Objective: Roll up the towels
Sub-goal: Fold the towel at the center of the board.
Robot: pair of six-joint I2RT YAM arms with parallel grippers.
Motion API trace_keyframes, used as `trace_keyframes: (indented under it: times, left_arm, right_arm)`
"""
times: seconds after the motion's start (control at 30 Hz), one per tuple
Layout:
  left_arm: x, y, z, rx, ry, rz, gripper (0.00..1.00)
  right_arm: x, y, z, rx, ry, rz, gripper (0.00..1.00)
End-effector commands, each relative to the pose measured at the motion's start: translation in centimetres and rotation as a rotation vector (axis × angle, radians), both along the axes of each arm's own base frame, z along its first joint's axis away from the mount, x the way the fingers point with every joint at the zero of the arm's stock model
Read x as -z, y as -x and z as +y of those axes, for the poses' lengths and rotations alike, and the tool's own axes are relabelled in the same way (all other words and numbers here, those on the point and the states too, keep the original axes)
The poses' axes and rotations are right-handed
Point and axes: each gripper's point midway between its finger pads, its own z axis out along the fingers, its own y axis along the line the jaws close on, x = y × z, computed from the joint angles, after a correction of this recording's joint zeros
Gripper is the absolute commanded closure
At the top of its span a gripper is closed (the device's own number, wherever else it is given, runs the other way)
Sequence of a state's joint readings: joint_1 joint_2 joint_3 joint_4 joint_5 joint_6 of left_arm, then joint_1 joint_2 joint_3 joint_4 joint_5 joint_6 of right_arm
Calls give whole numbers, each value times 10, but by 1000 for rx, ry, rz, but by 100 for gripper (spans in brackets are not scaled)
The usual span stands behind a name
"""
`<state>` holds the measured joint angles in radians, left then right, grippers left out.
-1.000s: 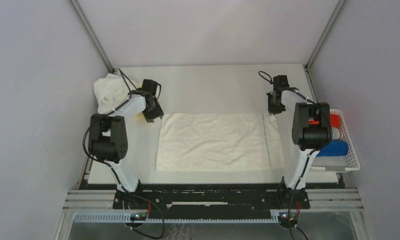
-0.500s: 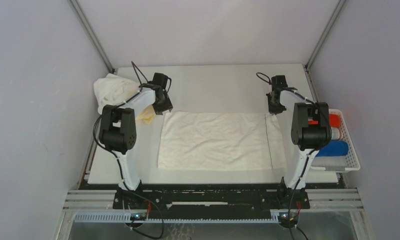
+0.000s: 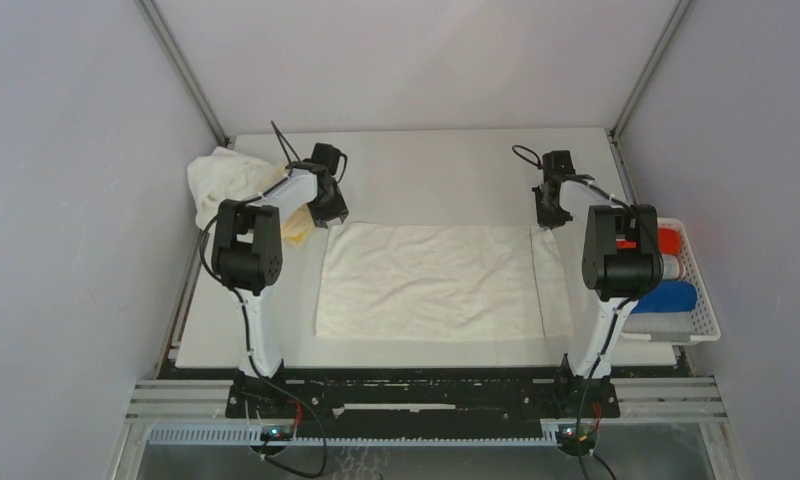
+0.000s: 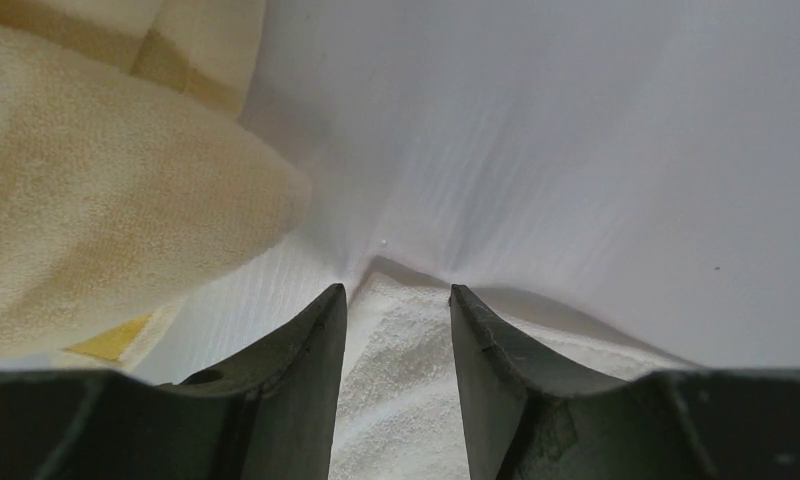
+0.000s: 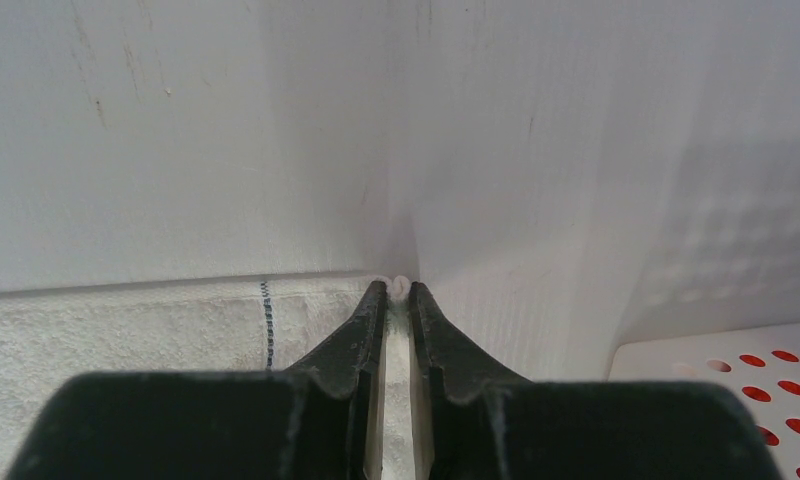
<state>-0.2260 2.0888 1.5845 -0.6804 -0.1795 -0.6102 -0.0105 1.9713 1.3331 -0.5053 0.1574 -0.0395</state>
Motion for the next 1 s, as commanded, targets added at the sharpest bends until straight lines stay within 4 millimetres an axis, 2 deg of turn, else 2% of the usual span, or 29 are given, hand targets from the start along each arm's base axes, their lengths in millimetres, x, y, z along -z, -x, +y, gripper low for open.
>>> trace_keyframes:
  times: [0.0,0.2,0.3,0.43,0.53,0.6,0.83,0.97]
  left_arm:
    - [5,3,1,-2,-1,31,53]
    - [19,10,0,3,5,70,54]
    - [25,14,0,7,7,91,57]
    - [27,20,1,6,6,103,71]
    - [26,23,3,6,4,102,88]
    - [17,20,8,-1,-1,73,99]
    - [-36,-8,42,-43,-27,-52,100]
    - [-59,-32,43,-26,-7,-117,100]
  right_arm:
    - [3,-2,-4,-3,29,7,94]
    - [3,-1,-3,-5,34,8,94]
    - [3,-1,-3,-7,41,10,94]
    - [2,-2,-4,-3,44,6,94]
    - [0,-3,-4,-4,41,-3,94]
    - [-4,-6,-3,-6,38,-18,94]
    - [-20,-23,-7,8,-17,-102,95]
    - [-32,-39,-9,10,-40,-122,95]
